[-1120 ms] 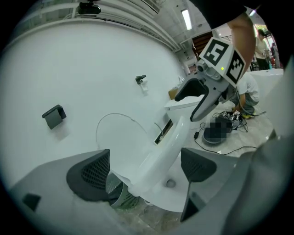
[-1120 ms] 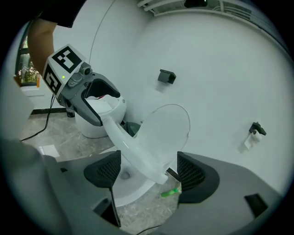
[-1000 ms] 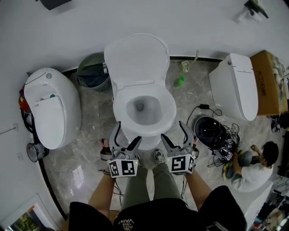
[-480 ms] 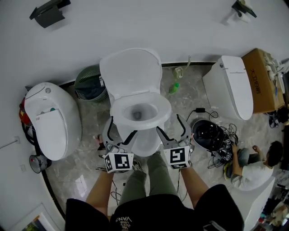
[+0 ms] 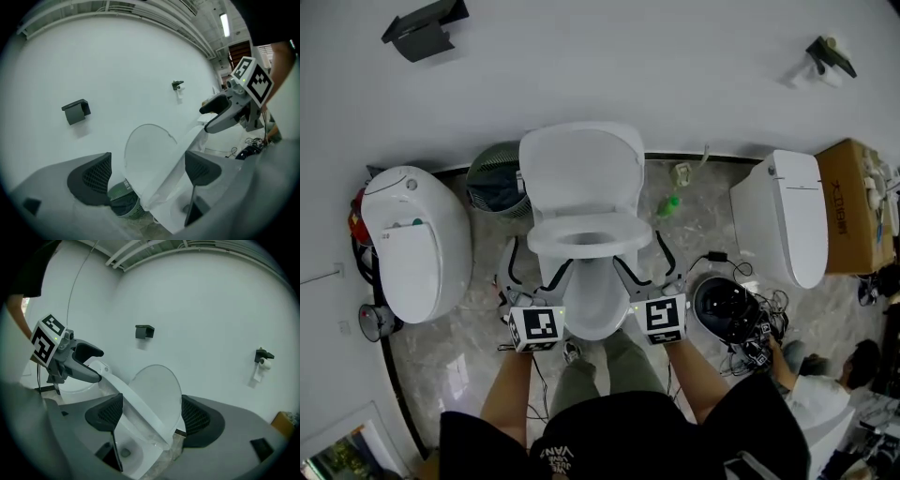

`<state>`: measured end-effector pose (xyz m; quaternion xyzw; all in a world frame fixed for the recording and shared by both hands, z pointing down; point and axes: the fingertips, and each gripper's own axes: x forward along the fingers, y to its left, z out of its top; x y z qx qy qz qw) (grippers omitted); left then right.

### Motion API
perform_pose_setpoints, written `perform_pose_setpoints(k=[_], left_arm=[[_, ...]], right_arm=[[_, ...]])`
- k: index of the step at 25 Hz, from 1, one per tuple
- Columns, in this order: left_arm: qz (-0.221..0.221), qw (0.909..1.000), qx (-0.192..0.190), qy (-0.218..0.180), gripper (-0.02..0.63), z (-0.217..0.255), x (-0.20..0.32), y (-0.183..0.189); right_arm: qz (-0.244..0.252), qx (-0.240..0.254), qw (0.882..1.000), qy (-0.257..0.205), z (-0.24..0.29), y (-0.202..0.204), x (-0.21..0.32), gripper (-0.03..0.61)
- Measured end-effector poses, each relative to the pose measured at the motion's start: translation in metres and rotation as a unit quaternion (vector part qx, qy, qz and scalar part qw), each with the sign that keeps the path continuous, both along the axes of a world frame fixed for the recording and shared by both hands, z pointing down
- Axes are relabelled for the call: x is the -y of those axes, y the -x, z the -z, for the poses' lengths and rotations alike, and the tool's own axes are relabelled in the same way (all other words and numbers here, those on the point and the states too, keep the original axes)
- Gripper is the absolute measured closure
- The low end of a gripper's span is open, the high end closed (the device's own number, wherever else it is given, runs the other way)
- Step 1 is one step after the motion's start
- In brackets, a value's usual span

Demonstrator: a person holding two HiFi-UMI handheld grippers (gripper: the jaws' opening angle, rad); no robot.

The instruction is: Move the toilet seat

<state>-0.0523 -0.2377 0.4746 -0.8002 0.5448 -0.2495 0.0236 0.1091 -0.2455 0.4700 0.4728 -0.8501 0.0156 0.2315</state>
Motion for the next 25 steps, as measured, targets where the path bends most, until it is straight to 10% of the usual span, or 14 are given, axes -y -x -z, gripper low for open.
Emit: perform_pose_setpoints(k=[25], left_arm=[[0.114, 0.9915, -0.063, -0.006, 0.126, 0.004, 0.137, 0.03]], right_arm=[[0.02, 0.0, 0.999, -0.036, 0.009, 0.02, 0.146, 0.21]])
